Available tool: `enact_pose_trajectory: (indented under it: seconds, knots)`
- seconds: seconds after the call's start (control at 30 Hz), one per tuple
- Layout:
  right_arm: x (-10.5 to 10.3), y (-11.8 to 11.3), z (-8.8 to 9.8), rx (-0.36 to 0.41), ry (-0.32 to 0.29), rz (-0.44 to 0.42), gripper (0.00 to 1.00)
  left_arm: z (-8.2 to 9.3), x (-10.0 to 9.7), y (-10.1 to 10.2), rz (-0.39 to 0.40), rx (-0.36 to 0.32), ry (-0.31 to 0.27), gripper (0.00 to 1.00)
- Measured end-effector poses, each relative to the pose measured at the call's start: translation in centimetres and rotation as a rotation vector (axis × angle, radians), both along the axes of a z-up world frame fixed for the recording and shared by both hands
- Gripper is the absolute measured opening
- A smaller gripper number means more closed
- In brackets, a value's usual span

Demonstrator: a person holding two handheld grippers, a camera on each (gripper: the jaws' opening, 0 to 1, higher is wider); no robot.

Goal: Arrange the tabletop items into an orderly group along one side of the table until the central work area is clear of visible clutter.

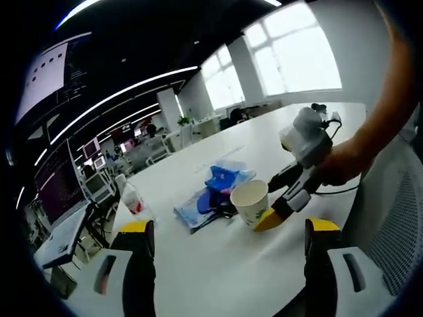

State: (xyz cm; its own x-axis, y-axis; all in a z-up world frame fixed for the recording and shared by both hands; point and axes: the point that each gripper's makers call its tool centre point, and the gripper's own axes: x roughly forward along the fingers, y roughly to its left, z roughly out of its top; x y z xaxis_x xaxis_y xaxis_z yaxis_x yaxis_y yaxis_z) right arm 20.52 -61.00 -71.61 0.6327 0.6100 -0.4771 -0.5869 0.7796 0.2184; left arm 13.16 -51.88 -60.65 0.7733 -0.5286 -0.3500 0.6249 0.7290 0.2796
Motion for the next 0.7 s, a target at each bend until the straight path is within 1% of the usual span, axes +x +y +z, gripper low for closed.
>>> enact_pose_trajectory:
  seconds: [0.13, 0.2, 0.3, 0.43, 0.5, 0.6, 0.7]
  knots:
    - [0.4, 0.5, 0.6, 0.017, -0.026, 0.006, 0.79, 0.0, 0.0, 0.1, 0.003, 0.001, -0.001, 0.95]
    - [0.4, 0.9, 0.7, -0.003, -0.034, 0.029, 0.77, 0.0, 0.0, 0.1, 0.005, -0.002, -0.001, 0.95]
    - [0.4, 1.2, 0.9, -0.004, -0.038, 0.042, 0.76, 0.0, 0.0, 0.2, 0.005, 0.000, -0.001, 0.95]
    - [0.8, 1.2, 1.2, -0.014, -0.053, 0.037, 0.74, 0.1, 0.1, 0.2, 0.007, -0.005, -0.002, 0.95]
    - [0.7, 1.4, 1.3, -0.011, -0.052, 0.042, 0.71, 0.1, 0.1, 0.3, 0.008, -0.007, -0.004, 0.95]
    - [0.8, 1.5, 1.2, -0.035, -0.057, 0.057, 0.69, 0.2, 0.1, 0.2, 0.005, -0.017, -0.002, 0.95]
    - [0.7, 1.7, 1.3, -0.052, -0.065, 0.080, 0.63, 0.3, 0.2, 0.4, 0.011, -0.026, -0.001, 0.95]
